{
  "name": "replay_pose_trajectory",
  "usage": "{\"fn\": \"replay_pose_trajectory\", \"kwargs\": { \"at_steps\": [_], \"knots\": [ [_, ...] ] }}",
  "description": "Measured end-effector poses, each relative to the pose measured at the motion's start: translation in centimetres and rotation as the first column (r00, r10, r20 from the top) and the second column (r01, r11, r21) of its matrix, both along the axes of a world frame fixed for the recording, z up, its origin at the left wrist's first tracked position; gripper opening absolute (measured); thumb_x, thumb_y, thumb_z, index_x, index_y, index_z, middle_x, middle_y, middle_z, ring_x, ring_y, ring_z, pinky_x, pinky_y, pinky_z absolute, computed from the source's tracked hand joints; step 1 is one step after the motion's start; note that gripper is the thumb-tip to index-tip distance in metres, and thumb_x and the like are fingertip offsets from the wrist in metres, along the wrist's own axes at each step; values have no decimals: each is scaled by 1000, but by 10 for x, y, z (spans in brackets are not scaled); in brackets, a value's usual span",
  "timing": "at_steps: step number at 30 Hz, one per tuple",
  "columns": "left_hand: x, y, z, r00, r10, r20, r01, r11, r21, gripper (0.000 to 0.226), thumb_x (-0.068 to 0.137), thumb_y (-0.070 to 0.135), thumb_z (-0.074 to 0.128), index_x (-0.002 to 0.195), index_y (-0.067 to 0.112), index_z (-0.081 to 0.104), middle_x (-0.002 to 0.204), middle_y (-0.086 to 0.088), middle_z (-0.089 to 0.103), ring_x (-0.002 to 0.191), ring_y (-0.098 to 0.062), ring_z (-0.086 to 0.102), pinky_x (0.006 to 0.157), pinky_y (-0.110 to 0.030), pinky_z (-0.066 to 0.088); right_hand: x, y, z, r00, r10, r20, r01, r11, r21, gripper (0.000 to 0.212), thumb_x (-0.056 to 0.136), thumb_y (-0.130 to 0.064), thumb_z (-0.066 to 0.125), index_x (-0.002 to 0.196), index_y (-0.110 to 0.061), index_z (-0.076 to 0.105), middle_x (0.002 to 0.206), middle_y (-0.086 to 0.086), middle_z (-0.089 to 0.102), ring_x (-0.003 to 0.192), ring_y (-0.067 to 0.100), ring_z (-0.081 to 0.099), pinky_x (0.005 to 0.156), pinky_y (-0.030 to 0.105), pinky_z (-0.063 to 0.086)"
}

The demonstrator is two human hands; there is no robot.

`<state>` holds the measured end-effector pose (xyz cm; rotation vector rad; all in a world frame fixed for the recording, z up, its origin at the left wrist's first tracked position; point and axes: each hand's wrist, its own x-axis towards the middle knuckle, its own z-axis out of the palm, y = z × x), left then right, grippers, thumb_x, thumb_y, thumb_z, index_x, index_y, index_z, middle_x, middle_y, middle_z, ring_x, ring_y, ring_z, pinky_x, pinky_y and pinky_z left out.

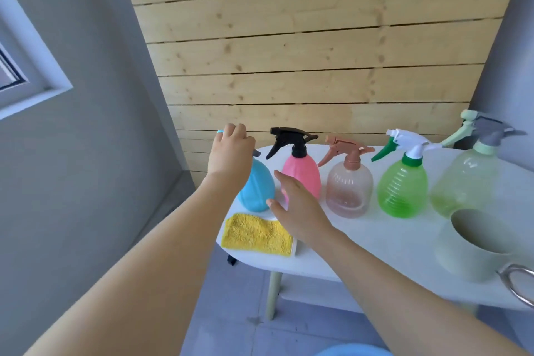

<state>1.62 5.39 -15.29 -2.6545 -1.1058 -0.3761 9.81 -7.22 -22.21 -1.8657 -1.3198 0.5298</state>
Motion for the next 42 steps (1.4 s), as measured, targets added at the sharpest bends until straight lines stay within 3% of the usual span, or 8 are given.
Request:
{"fn": "replay_pose_trajectory", "kwargs": {
  "at_steps": [6, 14, 21, 26, 30, 35, 38, 42],
  "knots": [
    [-30, -35, 14, 998, 8, -68, 4, 983, 183, 30, 99, 20, 39, 118, 23, 62, 115, -5, 46, 112, -26, 39, 102, -31, 21, -20, -13, -3, 998, 24, 65, -30, 995, 91, 66, 96, -31, 49, 151, -23, 13, 156, -8, 19, 141, 10, 21, 107, 24, 23],
    [-69, -130, 56, 996, -50, 71, 42, 993, 109, 31, 97, 16, 40, 120, 22, 60, 122, -7, 40, 106, -22, 47, 117, -44, -2, -55, -83, 15, 1000, -24, 1, 23, 984, 179, 89, 84, -38, 66, 151, -22, 9, 156, -7, 18, 142, 14, 20, 111, 31, 23],
    [-83, -219, 73, 964, -162, 211, 180, 981, -69, 32, 95, 15, 44, 119, 27, 62, 118, -7, 43, 108, -26, 45, 102, -32, 21, -70, -174, 31, 988, -115, -106, 127, 986, 105, 113, 57, -48, 81, 147, -27, 15, 147, -6, 32, 132, 19, 37, 106, 44, 36],
    [-89, -259, 64, 938, -248, 243, 285, 949, -131, 28, 94, 20, 48, 114, 28, 65, 103, 0, 39, 106, -22, 42, 91, -29, 24, -76, -221, 26, 975, -164, -148, 173, 983, 53, 91, 67, -29, 83, 140, -25, 28, 129, 2, 32, 116, 18, 41, 95, 31, 39],
    [-81, -268, 48, 934, -268, 234, 313, 933, -180, 23, 91, 26, 52, 108, 26, 68, 105, -2, 59, 106, -22, 48, 91, -31, 28, -74, -241, 10, 956, -205, -209, 211, 977, 6, 80, 69, -23, 81, 134, -25, 34, 118, 1, 33, 103, 18, 44, 82, 29, 38],
    [-69, -273, 26, 906, -265, 330, 356, 898, -257, 21, 90, 22, 56, 103, 22, 72, 91, 1, 66, 92, -23, 51, 85, -28, 34, -67, -239, -21, 922, -292, -255, 321, 944, 78, 88, 51, -35, 80, 129, -30, 38, 116, 0, 35, 103, 19, 47, 82, 29, 39],
    [-64, -269, 10, 873, -207, 442, 362, 882, -302, 23, 89, 19, 58, 107, 23, 71, 88, 7, 64, 94, -24, 52, 85, -30, 39, -56, -232, -34, 922, -312, -229, 341, 934, 102, 86, 49, -38, 77, 126, -35, 39, 113, -3, 35, 100, 17, 49, 83, 30, 40],
    [-61, -262, -16, 814, -133, 565, 380, 858, -345, 17, 86, 14, 60, 86, 25, 74, 70, 3, 65, 81, -31, 53, 75, -34, 39, -35, -226, -44, 944, -319, -87, 325, 943, 71, 85, 50, -37, 79, 126, -38, 40, 112, -5, 34, 104, 18, 49, 90, 35, 44]
  ]
}}
